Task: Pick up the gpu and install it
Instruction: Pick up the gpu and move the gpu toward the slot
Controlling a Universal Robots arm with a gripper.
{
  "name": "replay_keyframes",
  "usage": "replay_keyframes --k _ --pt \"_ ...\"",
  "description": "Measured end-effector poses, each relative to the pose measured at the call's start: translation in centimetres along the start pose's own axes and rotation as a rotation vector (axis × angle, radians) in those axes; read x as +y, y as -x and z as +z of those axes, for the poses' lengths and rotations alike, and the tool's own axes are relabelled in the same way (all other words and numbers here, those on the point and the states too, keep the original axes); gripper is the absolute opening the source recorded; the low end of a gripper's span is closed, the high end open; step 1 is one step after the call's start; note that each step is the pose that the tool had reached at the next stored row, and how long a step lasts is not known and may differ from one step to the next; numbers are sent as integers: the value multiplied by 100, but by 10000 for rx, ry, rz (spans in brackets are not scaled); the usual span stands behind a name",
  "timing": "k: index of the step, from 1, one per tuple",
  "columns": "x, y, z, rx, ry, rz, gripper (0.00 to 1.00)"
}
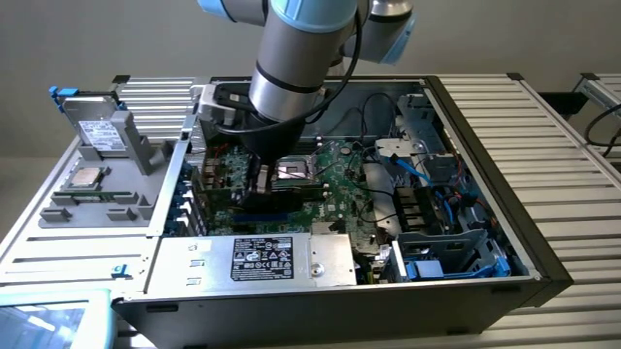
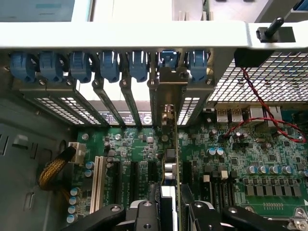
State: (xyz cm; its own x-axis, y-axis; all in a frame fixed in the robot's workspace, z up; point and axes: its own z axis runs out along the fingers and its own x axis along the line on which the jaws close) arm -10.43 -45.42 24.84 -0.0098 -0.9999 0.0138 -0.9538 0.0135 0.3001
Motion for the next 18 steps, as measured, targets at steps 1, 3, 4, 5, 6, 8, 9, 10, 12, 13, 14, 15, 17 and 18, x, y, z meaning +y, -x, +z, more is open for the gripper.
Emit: replay_keyframes --k 1,3,4,5,6,8,9,10,12,13,14,15,17,18 --pt "4 0 4 1 0 1 28" --pt "5 0 13 -1 2 3 28" --pt "4 -1 16 -1 3 4 28" --pt "4 -1 17 0 3 4 28" --pt "4 -1 17 1 4 4 28" --pt "3 -7 19 -2 2 3 28" --pt "3 -13 20 -4 2 3 28" --pt "3 -18 20 -3 2 3 28" --pt "3 -23 21 -2 2 4 28" --pt "3 -23 20 -2 3 5 28" --pt "3 -23 21 0 4 4 28" --pt "2 -23 21 1 4 5 28" --pt "2 -23 23 1 4 4 28" --pt "1 -23 25 0 4 4 28"
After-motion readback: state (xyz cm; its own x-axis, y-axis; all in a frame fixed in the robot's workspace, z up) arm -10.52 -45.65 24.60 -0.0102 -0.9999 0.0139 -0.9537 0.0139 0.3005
